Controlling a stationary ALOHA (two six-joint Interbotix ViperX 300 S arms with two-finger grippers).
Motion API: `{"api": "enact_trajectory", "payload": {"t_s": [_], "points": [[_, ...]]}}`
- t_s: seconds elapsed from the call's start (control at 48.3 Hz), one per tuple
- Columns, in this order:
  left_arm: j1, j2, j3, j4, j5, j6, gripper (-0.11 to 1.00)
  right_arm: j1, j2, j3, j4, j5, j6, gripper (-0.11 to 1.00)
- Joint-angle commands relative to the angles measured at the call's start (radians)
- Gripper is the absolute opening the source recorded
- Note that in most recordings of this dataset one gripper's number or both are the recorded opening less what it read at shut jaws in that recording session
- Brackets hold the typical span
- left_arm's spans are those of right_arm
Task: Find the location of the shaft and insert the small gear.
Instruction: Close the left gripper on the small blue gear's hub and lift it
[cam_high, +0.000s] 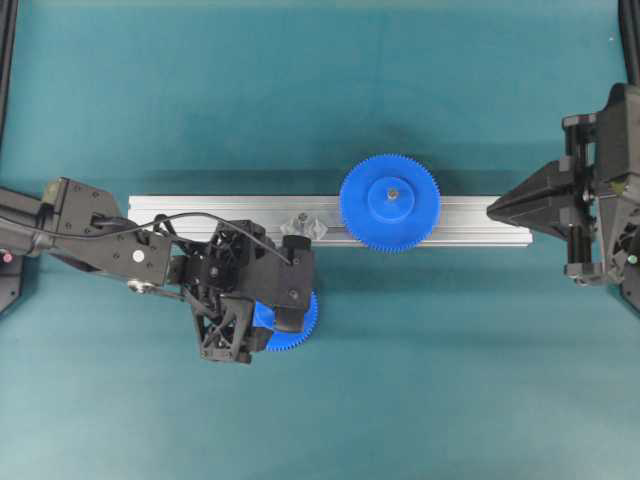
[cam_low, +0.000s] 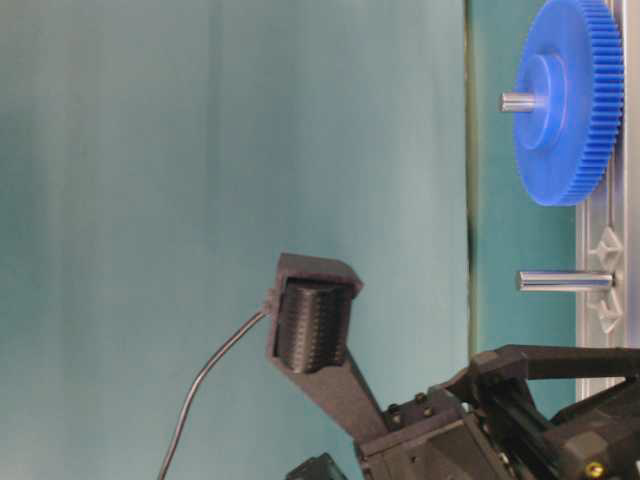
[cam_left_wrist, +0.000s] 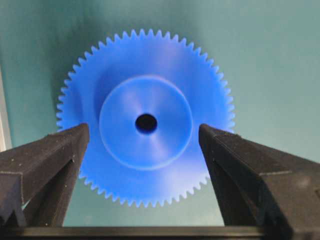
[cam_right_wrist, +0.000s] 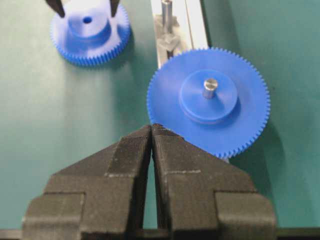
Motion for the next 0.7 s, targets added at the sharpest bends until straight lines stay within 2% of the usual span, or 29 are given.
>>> {"api": "enact_trajectory", "payload": {"t_s": [0.0, 0.683], "points": [[-0.002, -0.008, -0.02, 0.003, -0.003, -0.002, 0.9, -0.002, -0.006, -0.005, 0.003, -0.008, 0.009, 0.12], [-0.002, 0.018, -0.029, 0.003, -0.003, -0.009, 0.9, -0.002, -0.02, 0.008, 0.008, -0.008, 0.011, 0.12]]}}
